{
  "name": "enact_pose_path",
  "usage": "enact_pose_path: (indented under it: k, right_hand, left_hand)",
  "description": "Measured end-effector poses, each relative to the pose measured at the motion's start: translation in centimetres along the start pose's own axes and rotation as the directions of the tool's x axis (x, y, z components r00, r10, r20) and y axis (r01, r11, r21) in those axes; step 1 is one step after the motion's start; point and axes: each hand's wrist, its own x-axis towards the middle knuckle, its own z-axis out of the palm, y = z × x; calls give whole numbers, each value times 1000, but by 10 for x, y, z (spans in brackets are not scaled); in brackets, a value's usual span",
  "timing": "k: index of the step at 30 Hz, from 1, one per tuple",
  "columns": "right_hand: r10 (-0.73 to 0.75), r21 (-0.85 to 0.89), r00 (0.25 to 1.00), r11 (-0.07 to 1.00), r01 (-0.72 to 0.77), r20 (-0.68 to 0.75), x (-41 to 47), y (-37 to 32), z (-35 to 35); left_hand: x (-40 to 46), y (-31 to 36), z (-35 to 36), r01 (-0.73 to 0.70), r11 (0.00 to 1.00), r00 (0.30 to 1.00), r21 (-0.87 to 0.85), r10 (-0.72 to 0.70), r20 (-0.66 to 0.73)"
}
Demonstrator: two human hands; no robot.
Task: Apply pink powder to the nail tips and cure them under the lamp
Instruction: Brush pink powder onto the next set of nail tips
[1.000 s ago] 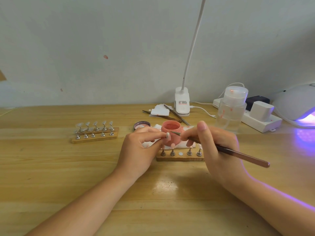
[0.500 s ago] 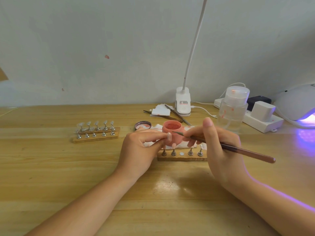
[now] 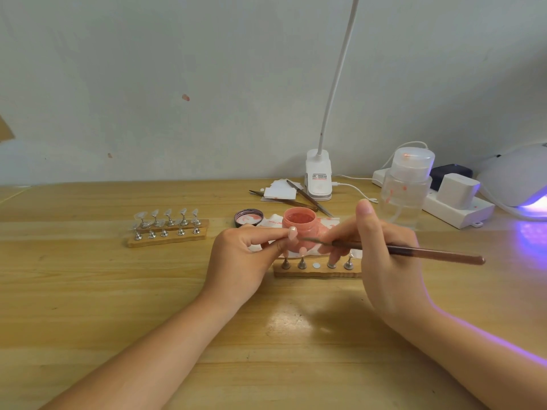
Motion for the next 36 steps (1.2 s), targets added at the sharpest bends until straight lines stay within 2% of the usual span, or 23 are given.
enact_pose_path:
  k: [2,6,10,12,14,18,22,26,30,34,36]
  right_hand:
    - [-31,-26,1000,999,31,1,1,1,0]
    - [47,4,998,999,-47,39,-1,2,-1]
    - [-48,-84,997,995,53,63,1,3,-1]
    - [-11,-103,994,994,22,106,0,4,-2]
    - [6,-93,994,996,5,112,-1,4,-3]
    - [-115,-141,982,981,136,148,1,4,-2]
    - [-41,-126,990,990,58,138,-1,7,-6]
    - [-177,-198,972,958,206,153,2,6,-4]
    - [-105,-159,985,979,126,138,1,9,-8]
    - [-204,-214,964,947,238,168,4,7,-6]
    - [-156,-200,972,961,190,173,3,10,-7]
  left_hand:
    - [0,1,0,-5,1000,1000,8,5,5]
    - [0,3,0,-14,1000,1000,-1,14,9]
    - [1,3,0,-64,998,997,9,64,33]
    - [1,3,0,-79,997,997,24,78,28]
    - [1,3,0,-62,998,998,27,61,10]
    - [0,2,0,-52,998,998,44,50,24]
    - [-1,1,0,-7,997,1000,74,6,6]
    - [-1,3,-1,7,995,1000,103,-9,22]
    - [-1,4,-1,40,991,999,124,-42,19]
    - [-1,5,-1,53,989,998,141,-59,33]
    - [-1,6,-2,48,987,997,156,-56,44]
